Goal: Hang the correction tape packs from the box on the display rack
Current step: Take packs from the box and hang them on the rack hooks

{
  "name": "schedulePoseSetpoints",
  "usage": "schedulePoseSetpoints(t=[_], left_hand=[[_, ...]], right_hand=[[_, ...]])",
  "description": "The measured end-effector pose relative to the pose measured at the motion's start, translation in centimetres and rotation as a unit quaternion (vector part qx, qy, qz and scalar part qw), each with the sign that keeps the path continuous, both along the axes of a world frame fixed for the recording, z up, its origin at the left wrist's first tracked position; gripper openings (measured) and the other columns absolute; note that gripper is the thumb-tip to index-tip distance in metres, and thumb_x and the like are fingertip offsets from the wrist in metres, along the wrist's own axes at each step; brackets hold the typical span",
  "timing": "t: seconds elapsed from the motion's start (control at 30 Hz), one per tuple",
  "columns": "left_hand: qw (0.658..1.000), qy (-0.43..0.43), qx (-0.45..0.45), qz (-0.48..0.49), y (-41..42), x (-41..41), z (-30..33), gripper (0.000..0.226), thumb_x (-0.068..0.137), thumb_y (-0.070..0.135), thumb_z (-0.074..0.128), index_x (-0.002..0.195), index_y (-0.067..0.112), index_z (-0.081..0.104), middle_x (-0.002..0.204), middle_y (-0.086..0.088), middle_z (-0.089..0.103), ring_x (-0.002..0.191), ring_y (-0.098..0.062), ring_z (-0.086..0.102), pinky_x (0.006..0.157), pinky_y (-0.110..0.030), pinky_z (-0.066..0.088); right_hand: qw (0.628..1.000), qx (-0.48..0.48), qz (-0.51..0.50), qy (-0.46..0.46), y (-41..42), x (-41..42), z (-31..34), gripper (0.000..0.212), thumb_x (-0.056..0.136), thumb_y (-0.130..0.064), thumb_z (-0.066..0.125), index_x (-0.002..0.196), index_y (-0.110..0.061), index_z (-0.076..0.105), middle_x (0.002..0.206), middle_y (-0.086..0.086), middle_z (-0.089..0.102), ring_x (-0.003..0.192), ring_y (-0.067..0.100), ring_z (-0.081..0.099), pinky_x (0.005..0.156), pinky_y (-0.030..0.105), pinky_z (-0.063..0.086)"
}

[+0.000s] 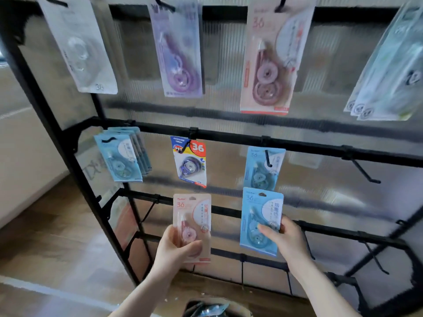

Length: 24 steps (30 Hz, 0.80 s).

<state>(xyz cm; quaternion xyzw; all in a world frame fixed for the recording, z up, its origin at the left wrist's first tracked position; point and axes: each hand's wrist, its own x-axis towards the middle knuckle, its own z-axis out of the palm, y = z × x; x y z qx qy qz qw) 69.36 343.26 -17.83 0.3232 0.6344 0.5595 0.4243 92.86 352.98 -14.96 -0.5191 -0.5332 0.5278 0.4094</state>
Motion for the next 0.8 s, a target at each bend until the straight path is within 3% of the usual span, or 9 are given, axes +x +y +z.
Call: schedulePoseSetpoints(t=[0.1,0.23,0.3,0.37,0.5,0.8], left_hand=[[1.0,0.006,0.019,-0.003,0.5,0.3,1.7,0.055,0.051,0.016,0.082,0.099,0.009,0.056,0.088,-0.005,0.072,0.082,-0.02,0.07,0.069,-0.031,0.058],[0.999,0.017,0.043,0.003,1.1,0.8,3.3,0.053,0.049,0.014,0.08,0.095,0.002,0.056,0.083,-0.008,0.07,0.07,-0.013,0.066,0.061,-0.023,0.055],[0.999,0.019,0.049,0.005,1.5,1.0,3.8,0.049,0.05,0.01,0.08,0.092,-0.001,0.056,0.074,-0.005,0.068,0.063,-0.008,0.063,0.055,-0.019,0.051],[0.998,0.015,0.054,0.003,1.8,1.1,4.0,0.048,0.052,0.005,0.084,0.091,-0.002,0.056,0.068,-0.002,0.069,0.061,-0.006,0.063,0.053,-0.018,0.05],[0.999,0.003,0.049,0.0,2.2,1.4,4.0,0.07,0.034,0.023,0.085,0.092,-0.001,0.055,0.074,-0.005,0.071,0.067,-0.013,0.067,0.056,-0.025,0.053],[0.999,0.0,0.046,-0.012,2.5,1.8,4.1,0.058,0.044,0.009,0.081,0.096,-0.003,0.056,0.077,-0.008,0.072,0.068,-0.015,0.068,0.054,-0.021,0.053]], right_hand=[[1.0,0.018,0.001,0.01,0.2,0.5,2.3,0.024,0.079,-0.004,0.073,0.093,-0.022,0.065,0.097,-0.002,0.071,0.091,0.017,0.068,0.078,0.038,0.056],[0.999,0.047,-0.005,0.025,0.1,0.8,4.9,0.022,0.08,-0.002,0.071,0.087,-0.022,0.063,0.094,-0.005,0.07,0.081,0.005,0.066,0.057,0.015,0.05],[0.998,0.059,0.001,0.026,0.0,0.9,5.9,0.024,0.083,-0.002,0.067,0.086,-0.026,0.062,0.091,-0.01,0.068,0.077,-0.001,0.063,0.053,0.011,0.046],[0.997,0.066,0.009,0.028,0.1,1.0,6.5,0.027,0.084,-0.002,0.065,0.085,-0.029,0.06,0.088,-0.016,0.066,0.073,-0.006,0.063,0.053,0.011,0.046],[0.997,0.07,0.02,0.022,0.2,1.1,6.8,0.027,0.085,-0.002,0.064,0.088,-0.029,0.06,0.09,-0.018,0.065,0.072,-0.012,0.063,0.054,0.011,0.047],[0.997,0.07,0.014,0.03,1.4,1.0,6.6,0.009,0.093,-0.013,0.056,0.091,-0.019,0.063,0.092,-0.007,0.068,0.072,-0.007,0.064,0.052,0.012,0.046]])
